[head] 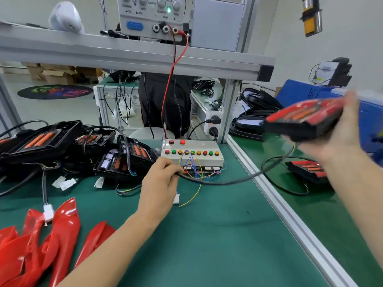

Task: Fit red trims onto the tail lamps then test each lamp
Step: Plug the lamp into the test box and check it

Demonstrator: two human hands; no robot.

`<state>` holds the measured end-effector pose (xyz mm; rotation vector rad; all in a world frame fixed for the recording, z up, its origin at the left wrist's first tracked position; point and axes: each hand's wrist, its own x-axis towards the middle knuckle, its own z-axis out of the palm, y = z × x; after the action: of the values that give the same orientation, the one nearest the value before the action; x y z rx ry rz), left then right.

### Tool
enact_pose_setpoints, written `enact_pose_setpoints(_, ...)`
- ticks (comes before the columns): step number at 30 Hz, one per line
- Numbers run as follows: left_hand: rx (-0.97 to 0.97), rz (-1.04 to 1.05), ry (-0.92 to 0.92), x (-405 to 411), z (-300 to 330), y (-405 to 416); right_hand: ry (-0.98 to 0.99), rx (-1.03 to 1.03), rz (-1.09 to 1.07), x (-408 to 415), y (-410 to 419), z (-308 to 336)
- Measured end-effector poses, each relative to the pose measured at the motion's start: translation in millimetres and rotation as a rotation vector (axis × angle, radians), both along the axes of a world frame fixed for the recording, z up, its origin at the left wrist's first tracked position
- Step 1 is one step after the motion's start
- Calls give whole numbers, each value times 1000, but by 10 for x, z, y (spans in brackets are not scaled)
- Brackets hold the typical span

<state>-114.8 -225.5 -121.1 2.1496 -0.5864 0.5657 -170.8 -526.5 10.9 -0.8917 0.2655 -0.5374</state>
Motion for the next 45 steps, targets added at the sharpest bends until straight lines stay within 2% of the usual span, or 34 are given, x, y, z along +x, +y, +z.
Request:
enact_pose_setpoints(3,85,-68,-184,-135,-44,14,208,69,15,-115,-72,-509)
enact_pose_setpoints(6,230,-112,-410,-281,-107,-12,410,5,-17,-156,-158,-916)
enact_pose_setpoints(10,315,-158,-625,-373,-150,-90,538,-55,-60,-189,-274,-1267)
enact_pose_setpoints(14,405,-175,-651,-353,-192,-98,617,-55,-157,-209,-478,-1353)
enact_pose_setpoints(20,504,-276,-611,-365,-237,-61,763,-155,-137,-281,-681,-1447)
enact_pose_setpoints(24,589,-351,-624,-368,-227,-7,954,-434,-189,-245,-725,-1396)
enact_pose_setpoints(25,600,-363,-630,-364,-226,5,1001,-556,-223,-230,-706,-1359)
enact_pose_setpoints(27,617,-373,-641,-357,-231,25,1102,-978,-338,-181,-621,-1262)
enact_pose_setpoints(28,625,-374,-642,-357,-233,29,1070,-1177,-406,-156,-526,-1185)
enact_pose_setpoints(30,635,-369,-650,-355,-230,23,821,-1305,-415,-89,-227,-1037)
enact_pose_setpoints(32,644,-368,-655,-351,-221,16,656,-1120,-243,25,123,-955)
enact_pose_setpoints(35,662,-393,-675,-364,-208,24,605,-634,156,224,580,-909)
enact_pose_setpoints(37,680,-414,-705,-390,-201,42,587,-336,310,354,766,-930)
enact_pose_setpoints(41,734,-488,-755,-447,-175,117,517,55,325,526,925,-924)
enact_pose_setpoints(45,762,-522,-740,-406,-175,263,362,234,194,596,881,-874)
